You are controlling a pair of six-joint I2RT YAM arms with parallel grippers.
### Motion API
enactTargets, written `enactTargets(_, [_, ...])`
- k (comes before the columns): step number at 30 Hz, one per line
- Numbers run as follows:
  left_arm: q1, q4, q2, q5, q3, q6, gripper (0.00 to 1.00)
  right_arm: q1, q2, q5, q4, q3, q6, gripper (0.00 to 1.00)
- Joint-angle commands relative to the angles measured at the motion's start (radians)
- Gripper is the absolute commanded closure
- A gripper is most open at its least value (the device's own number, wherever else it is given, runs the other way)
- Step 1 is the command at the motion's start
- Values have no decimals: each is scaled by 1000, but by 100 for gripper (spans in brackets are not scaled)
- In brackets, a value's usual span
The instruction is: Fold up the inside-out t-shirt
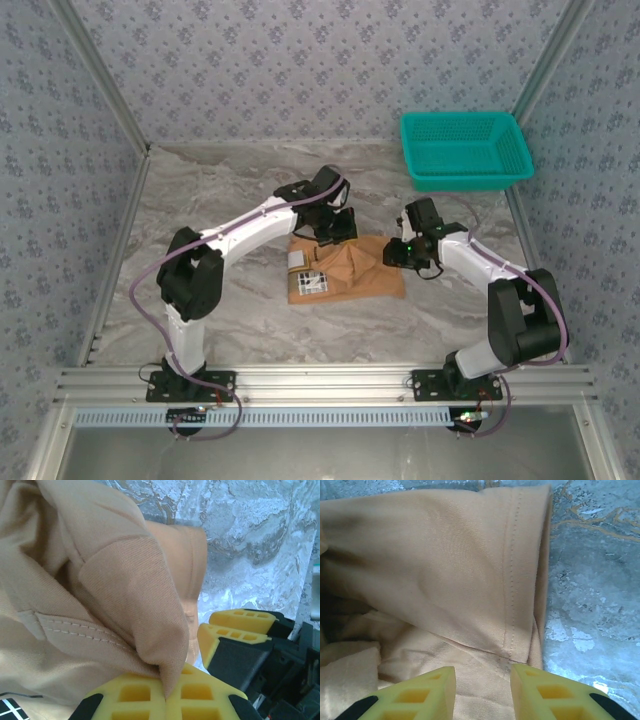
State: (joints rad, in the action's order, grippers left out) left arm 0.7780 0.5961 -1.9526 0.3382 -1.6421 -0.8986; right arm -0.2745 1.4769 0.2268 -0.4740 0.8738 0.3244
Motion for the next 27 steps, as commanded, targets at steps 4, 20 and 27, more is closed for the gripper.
enactTargets(4, [26, 44, 15, 36, -66, 47, 100, 15, -4, -18, -34, -4, -1, 64])
enactTargets(20, [54, 21, -134, 66, -125, 65, 100, 56, -42, -50, -74, -1, -2, 64])
enactTargets(27, [92, 62, -282, 116, -303, 91, 72, 78, -132, -100, -101, -36, 20, 63])
